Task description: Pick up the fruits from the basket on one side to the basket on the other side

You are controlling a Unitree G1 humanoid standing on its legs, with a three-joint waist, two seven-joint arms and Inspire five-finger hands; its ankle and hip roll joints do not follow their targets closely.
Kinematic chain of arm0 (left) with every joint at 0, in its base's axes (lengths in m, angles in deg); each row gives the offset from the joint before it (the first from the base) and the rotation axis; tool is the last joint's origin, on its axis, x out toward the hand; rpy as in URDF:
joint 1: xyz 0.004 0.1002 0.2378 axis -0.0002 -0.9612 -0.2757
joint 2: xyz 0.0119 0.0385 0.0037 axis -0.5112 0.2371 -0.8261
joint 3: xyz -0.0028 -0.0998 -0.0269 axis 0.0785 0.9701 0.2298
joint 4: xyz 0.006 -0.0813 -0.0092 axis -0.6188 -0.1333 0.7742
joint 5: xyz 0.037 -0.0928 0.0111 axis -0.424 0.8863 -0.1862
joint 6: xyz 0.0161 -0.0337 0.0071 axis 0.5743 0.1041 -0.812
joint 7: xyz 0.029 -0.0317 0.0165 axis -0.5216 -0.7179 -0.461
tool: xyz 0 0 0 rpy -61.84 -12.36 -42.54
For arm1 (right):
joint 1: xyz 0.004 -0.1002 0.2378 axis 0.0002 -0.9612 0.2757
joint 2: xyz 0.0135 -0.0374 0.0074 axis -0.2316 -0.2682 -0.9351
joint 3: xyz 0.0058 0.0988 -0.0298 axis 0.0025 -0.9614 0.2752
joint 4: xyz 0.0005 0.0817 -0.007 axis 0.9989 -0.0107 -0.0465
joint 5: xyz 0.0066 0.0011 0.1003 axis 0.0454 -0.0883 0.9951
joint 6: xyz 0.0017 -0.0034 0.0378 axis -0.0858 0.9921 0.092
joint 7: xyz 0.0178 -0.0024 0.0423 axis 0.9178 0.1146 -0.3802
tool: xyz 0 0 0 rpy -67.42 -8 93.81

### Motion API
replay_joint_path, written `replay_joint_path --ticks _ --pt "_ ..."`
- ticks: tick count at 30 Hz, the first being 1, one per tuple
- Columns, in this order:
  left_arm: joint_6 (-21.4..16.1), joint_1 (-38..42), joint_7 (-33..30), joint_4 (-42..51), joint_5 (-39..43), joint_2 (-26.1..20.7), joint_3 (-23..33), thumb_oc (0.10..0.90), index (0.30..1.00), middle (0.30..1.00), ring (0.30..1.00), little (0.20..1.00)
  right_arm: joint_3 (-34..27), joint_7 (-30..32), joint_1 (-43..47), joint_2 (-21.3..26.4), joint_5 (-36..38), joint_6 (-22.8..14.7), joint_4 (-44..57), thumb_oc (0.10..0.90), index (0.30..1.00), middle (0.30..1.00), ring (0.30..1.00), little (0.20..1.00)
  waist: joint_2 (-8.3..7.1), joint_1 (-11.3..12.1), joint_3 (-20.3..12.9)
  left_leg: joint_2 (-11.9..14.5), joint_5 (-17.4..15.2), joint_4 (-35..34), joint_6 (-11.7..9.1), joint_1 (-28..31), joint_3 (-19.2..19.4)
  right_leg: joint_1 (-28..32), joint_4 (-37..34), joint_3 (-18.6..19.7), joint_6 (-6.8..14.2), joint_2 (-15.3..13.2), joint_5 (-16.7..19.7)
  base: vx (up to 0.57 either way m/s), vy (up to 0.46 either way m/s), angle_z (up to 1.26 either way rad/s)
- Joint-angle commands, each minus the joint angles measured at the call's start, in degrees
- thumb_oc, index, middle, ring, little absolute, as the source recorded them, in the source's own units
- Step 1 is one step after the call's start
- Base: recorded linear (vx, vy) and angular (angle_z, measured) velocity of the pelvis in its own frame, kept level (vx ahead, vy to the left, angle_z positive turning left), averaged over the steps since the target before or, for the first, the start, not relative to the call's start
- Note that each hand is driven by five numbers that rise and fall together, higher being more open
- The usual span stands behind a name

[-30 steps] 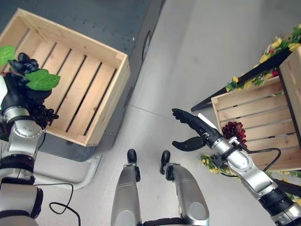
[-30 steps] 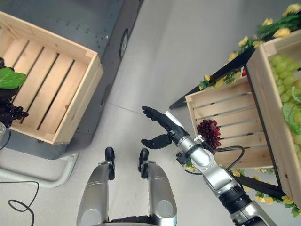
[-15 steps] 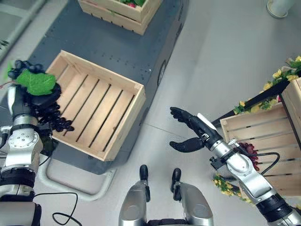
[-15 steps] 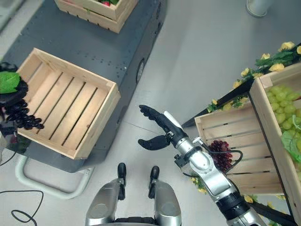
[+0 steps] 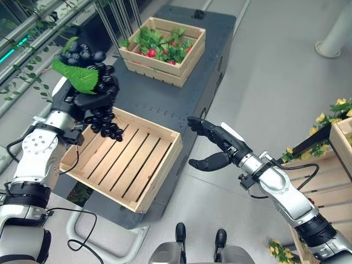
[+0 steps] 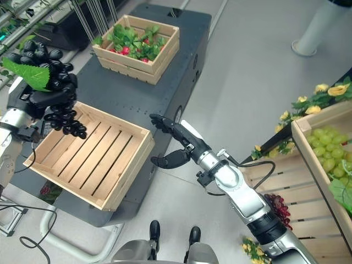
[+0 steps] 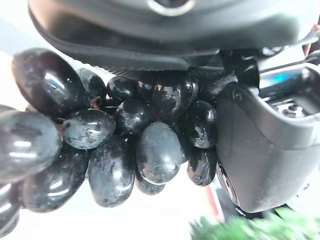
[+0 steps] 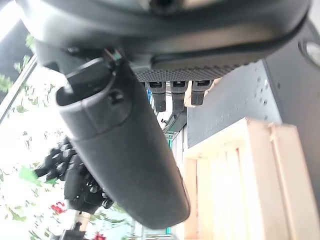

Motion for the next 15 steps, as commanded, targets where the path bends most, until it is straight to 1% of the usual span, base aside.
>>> replay_joint_path --ticks 1,4,5,6,7,11,13,15 --pt "-5.32 12.03 3.01 -2.02 8.83 -0.84 -1.45 0.400 0.300 0.300 0.300 0.300 2.92 -1.80 2.98 -3.74 11.29 -1.04 -2.86 0.800 0.900 0.900 0.900 0.900 1.94 0.70 -11.68 -4.21 -2.40 -0.42 0.10 0.14 -2.83 -1.53 0.11 0.42 -0.71 -0.63 3.78 -0.01 -0.107 0.05" --pt "-5.05 15.49 4.49 -2.67 10.07 0.81 -3.46 0.400 0.300 0.300 0.300 0.300 3.81 -2.34 5.81 -6.12 15.74 0.42 -5.64 0.800 0.900 0.900 0.900 0.900 1.74 0.88 -12.80 -4.10 -2.39 -0.42 -0.20 -0.06 -2.63 -1.70 -0.67 0.49 -0.65 -0.76 4.20 -0.01 -0.086 0.01" --pt "-5.04 17.29 5.45 -3.06 10.82 1.81 -4.64 0.400 0.300 0.300 0.300 0.300 4.01 -2.34 7.30 -7.52 19.34 1.30 -7.15 0.800 0.900 0.900 0.900 0.900 1.65 0.85 -13.45 -3.94 -2.41 -0.42 -0.32 -0.15 -2.39 -1.82 -0.67 0.55 -0.67 -0.71 4.19 -0.01 -0.066 0.00" --pt "-4.75 17.98 5.65 -3.13 10.94 2.19 -5.00 0.400 0.300 0.300 0.300 0.300 3.91 -2.33 7.76 -8.01 20.28 1.61 -7.67 0.800 0.900 0.900 0.900 0.900 1.61 0.82 -13.64 -3.88 -2.39 -0.42 -0.36 -0.18 -2.37 -1.82 -0.67 0.59 -0.72 -0.65 4.16 0.00 -0.082 0.01" --pt "-4.49 19.73 6.57 -3.38 11.58 3.20 -6.24 0.400 0.300 0.300 0.300 0.300 3.71 -2.44 9.30 -9.09 24.49 3.16 -8.92 0.800 0.900 0.900 0.900 0.900 1.49 0.76 -14.14 -3.70 -2.30 -0.42 -0.45 -0.23 -2.31 -1.75 -0.67 0.64 -0.90 -0.48 4.07 0.00 -0.060 0.01" --pt "-3.32 23.64 8.24 -3.47 13.88 5.76 -8.97 0.400 0.300 0.300 0.300 0.300 4.19 -2.27 12.46 -12.11 30.16 4.88 -12.58 0.800 0.900 0.900 0.900 0.900 1.11 0.90 -15.21 -3.36 -2.25 -0.42 -0.79 -0.18 -2.33 -1.45 -0.67 0.27 -1.35 -0.25 3.66 0.01 -0.055 0.00" --pt "-2.12 26.12 8.95 -3.38 14.23 8.55 -10.81 0.400 0.300 0.300 0.300 0.300 4.67 -1.22 15.45 -14.59 32.71 5.13 -15.30 0.800 0.900 0.900 0.900 0.900 0.80 1.01 -15.88 -3.15 -2.23 -0.42 -0.95 0.05 -2.25 -1.18 -0.67 0.14 -1.71 -0.12 3.43 0.02 -0.064 0.01" --pt "-1.64 26.80 9.31 -3.18 13.87 9.94 -11.46 0.400 0.300 0.300 0.300 0.300 4.82 -0.70 16.95 -15.76 34.23 5.86 -16.25 0.800 0.900 0.900 0.900 0.900 0.61 1.09 -16.17 -3.07 -2.29 -0.42 -0.99 0.23 -2.17 -0.99 -0.67 0.04 -1.86 -0.05 3.27 0.01 -0.046 0.00"
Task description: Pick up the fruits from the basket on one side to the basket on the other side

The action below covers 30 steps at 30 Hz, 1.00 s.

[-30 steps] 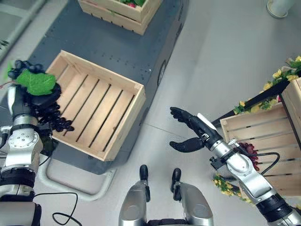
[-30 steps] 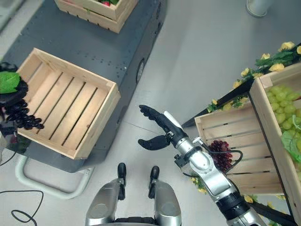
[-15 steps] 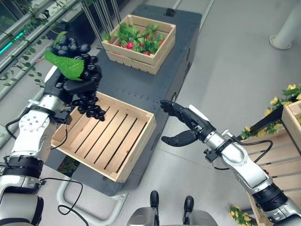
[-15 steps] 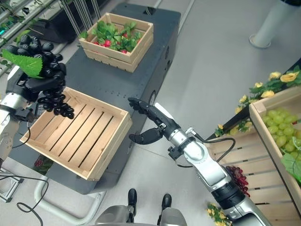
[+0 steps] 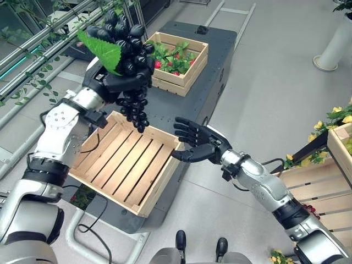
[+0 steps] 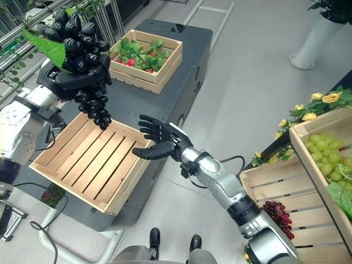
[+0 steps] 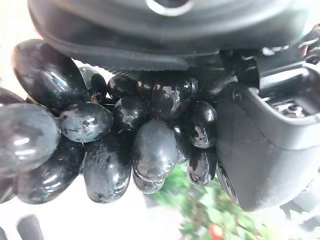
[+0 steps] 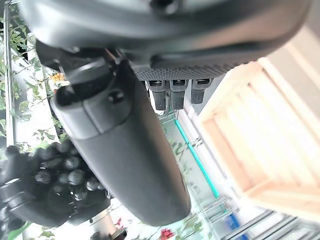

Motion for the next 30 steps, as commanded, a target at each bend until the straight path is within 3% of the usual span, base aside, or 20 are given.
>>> replay_joint_path --ticks 1,13,22,29,30 --pt "-3.63 9.44 0.79 -3.29 5.38 3.58 -0.28 0.400 0.300 0.300 0.300 0.300 1.09 -0.10 4.52 -4.99 7.50 -2.76 -2.14 0.800 0.900 0.900 0.900 0.900 0.79 0.78 -13.14 -2.57 -2.70 -0.11 -1.36 0.01 -1.96 -1.44 0.05 0.11 -2.33 0.29 2.59 0.01 -0.049 -0.01" --pt "-2.20 9.61 4.55 -5.10 2.31 12.53 -3.05 0.400 0.300 0.300 0.300 0.300 0.72 8.47 14.03 -11.83 18.44 -2.97 -9.74 0.800 0.900 0.900 0.900 0.900 0.19 1.41 -14.89 -2.48 -2.58 -0.11 -1.47 0.36 -2.90 -0.79 0.05 -0.19 -3.07 0.48 2.33 0.01 -0.015 0.01" --pt "0.36 8.19 8.30 -4.61 -0.59 13.59 -5.02 0.400 0.300 0.300 0.300 0.300 0.04 12.33 17.30 -12.44 20.72 -5.43 -10.29 0.800 0.900 0.900 0.900 0.900 0.09 1.86 -15.38 -2.68 -2.28 -0.11 -1.23 0.20 -3.30 -0.88 0.05 -0.32 -3.10 0.43 2.65 0.00 0.000 0.00" --pt "0.15 7.14 7.63 -4.48 0.12 12.94 -4.65 0.400 0.300 0.300 0.300 0.300 -0.18 11.95 16.78 -12.25 21.87 -6.72 -10.71 0.800 0.900 0.900 0.900 0.900 0.17 1.87 -15.65 -2.76 -2.17 -0.11 -1.14 0.07 -3.32 -1.01 0.05 -0.23 -2.97 0.40 2.88 0.00 0.000 0.00" --pt "0.13 7.07 7.51 -4.46 0.14 12.76 -4.44 0.400 0.300 0.300 0.300 0.300 -0.29 12.06 16.73 -12.21 22.18 -7.06 -10.87 0.400 0.300 0.300 0.300 0.300 0.17 1.90 -15.67 -2.75 -2.13 -0.11 -1.12 0.04 -3.30 -1.02 0.05 -0.29 -2.97 0.37 2.90 0.00 0.000 0.00"
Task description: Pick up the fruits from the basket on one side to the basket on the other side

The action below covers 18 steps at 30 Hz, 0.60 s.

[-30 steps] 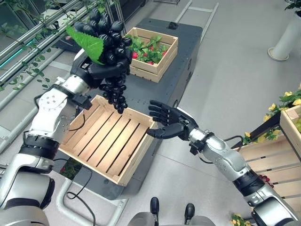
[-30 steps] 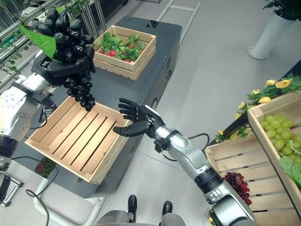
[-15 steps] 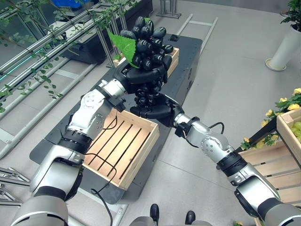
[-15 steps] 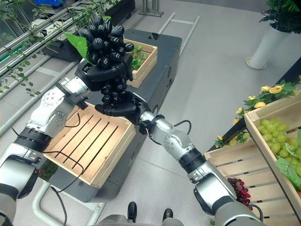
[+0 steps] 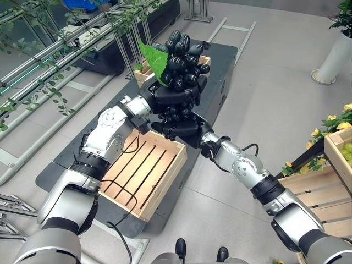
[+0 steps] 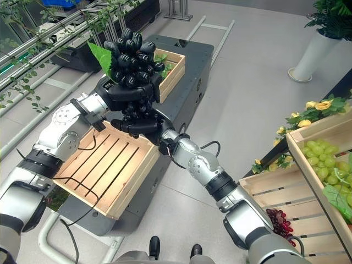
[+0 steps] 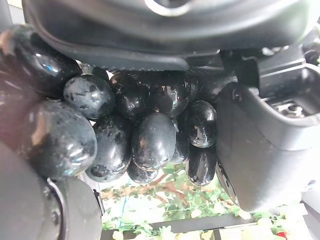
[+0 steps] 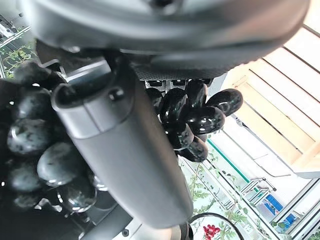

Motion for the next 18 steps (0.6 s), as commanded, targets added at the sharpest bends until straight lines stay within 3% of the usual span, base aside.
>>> replay_joint_path --ticks 1,18 --pt "-4.00 5.19 1.53 -4.80 2.83 2.39 -0.48 0.400 0.300 0.300 0.300 0.300 -2.46 -0.02 5.65 -5.75 6.09 -8.92 -3.51 0.400 0.300 0.300 0.300 0.300 0.14 1.41 -14.31 -2.71 -2.31 -0.08 -1.01 -0.42 -2.03 -1.79 0.06 -0.09 -2.96 0.34 2.90 0.00 0.000 0.00" --pt "-5.57 4.09 -3.50 -7.27 -0.14 2.27 0.98 0.400 0.300 0.300 0.300 0.300 -3.79 -0.07 4.01 -5.46 6.18 -10.72 -3.74 0.400 0.300 0.300 0.300 0.300 0.17 1.08 -14.24 -2.61 -2.29 -0.08 -0.92 -0.44 -1.76 -1.86 0.06 0.12 -2.92 0.41 2.89 0.00 0.000 0.00"
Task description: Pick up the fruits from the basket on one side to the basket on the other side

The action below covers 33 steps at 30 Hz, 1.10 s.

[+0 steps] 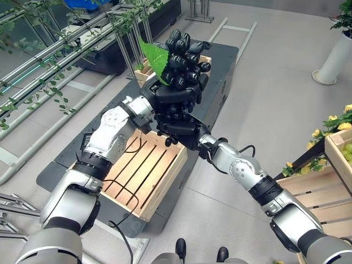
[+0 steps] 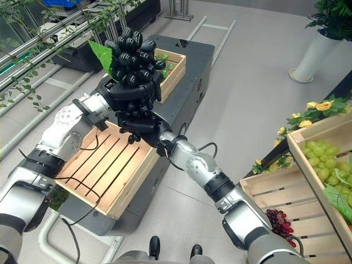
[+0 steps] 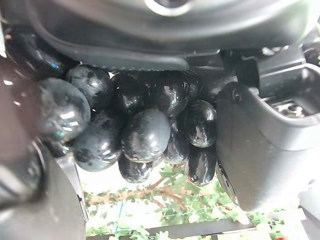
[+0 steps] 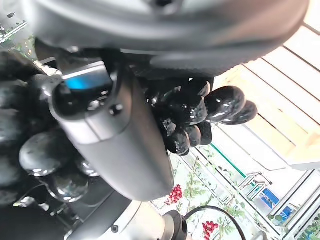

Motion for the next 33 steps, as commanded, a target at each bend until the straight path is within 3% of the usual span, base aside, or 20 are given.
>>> replay_joint_path --ticks 1,2,3,18,25,33 --pt "-4.76 3.89 -1.90 -7.60 0.19 1.01 1.03 0.482 0.422 0.422 0.422 0.422 -5.08 -1.12 3.90 -5.02 3.84 -10.83 -3.57 0.400 0.300 0.300 0.300 0.300 0.18 1.07 -14.25 -2.58 -2.32 -0.07 -0.92 -0.42 -1.68 -1.86 0.06 0.14 -2.95 0.45 2.88 0.00 0.000 0.00" --pt "-4.35 3.79 -2.29 -7.85 0.28 0.93 0.98 0.616 0.625 0.625 0.625 0.625 -5.07 -1.04 3.80 -4.94 3.78 -10.94 -3.49 0.400 0.300 0.300 0.300 0.300 0.19 1.05 -14.18 -2.56 -2.31 -0.07 -0.93 -0.42 -1.64 -1.85 0.06 0.14 -2.95 0.46 2.87 0.00 0.000 0.00" --pt "-3.92 3.72 -2.59 -8.07 0.18 0.89 1.00 0.800 0.900 0.900 0.900 0.900 -5.09 -1.02 3.71 -4.93 3.70 -10.99 -3.48 0.400 0.300 0.300 0.300 0.300 0.20 1.04 -14.16 -2.55 -2.32 -0.07 -0.93 -0.41 -1.61 -1.84 0.06 0.15 -2.94 0.46 2.85 0.00 0.000 0.00" --pt "-2.81 3.03 1.39 -9.09 -3.35 -3.06 -0.21 0.800 0.900 0.900 0.900 0.900 -6.00 -0.13 2.23 -2.31 1.91 -11.36 -2.81 0.400 0.300 0.300 0.300 0.300 0.55 0.70 -13.84 -2.37 -2.28 -0.07 -0.95 -0.40 -0.93 -2.05 0.06 0.57 -2.67 0.48 3.06 0.00 0.000 0.00" --pt "-4.07 3.56 6.14 -7.50 2.91 -5.27 0.94 0.800 0.900 0.900 0.900 0.900 -6.47 -1.32 0.88 0.04 2.08 -10.33 -3.33 0.400 0.300 0.300 0.300 0.300 0.63 0.60 -13.84 -2.34 -2.42 -0.07 -1.01 -0.14 -0.62 -1.87 0.06 0.68 -2.45 0.35 3.06 0.00 0.000 0.00" --pt "-3.03 2.85 8.89 -2.12 12.77 -3.45 4.87 0.800 0.900 0.900 0.900 0.900 -7.03 -1.96 -0.66 0.37 0.87 -9.98 -4.82 0.400 0.300 0.300 0.300 0.300 0.32 0.80 -13.91 -2.38 -2.79 -0.07 -0.97 0.17 -0.69 -1.47 0.06 0.62 -2.50 0.23 2.72 0.00 0.001 0.00"
